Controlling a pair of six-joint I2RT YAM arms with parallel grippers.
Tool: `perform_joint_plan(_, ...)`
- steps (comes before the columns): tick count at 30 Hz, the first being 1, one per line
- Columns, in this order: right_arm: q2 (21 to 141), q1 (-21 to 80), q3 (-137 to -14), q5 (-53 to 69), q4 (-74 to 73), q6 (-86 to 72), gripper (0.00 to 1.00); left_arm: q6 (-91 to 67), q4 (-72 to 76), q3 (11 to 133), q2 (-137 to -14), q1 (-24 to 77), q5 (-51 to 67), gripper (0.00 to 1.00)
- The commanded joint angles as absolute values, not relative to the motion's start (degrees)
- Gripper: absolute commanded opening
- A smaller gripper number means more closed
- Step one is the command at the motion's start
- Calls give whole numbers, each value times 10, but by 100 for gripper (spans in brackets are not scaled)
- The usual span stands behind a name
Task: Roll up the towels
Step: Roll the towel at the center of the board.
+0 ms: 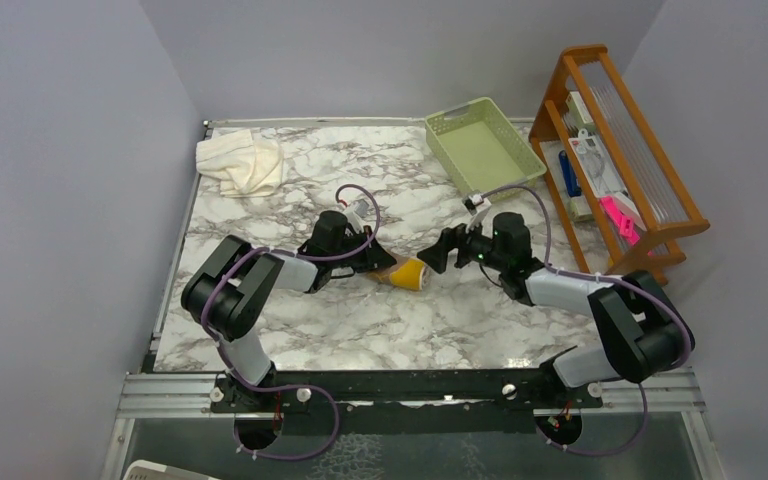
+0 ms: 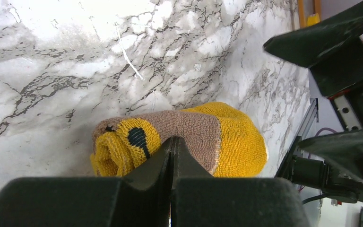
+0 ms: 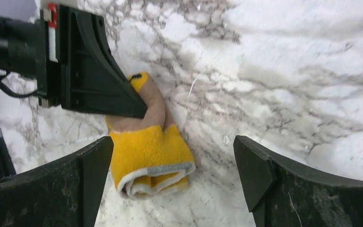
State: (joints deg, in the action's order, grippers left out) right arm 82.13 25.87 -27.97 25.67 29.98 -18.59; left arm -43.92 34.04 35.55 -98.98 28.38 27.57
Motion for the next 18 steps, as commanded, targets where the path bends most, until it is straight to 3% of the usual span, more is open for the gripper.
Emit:
perform_joint_plan(1,826,261,-295,262,399,-158,100,-403,291,335,-1013,281,212,0)
perform_joint_plan(3,798,294,-281,208,400,-99,100,-402,290,334,-1013,281,210,0)
perform_joint_plan(7,766,460,-262,11,369,116,100,-400,286,335,-1015,281,209,0)
perform_joint_plan(18,857,567,-316,-55,267,266,93,-387,269,356,-1034,281,217,0)
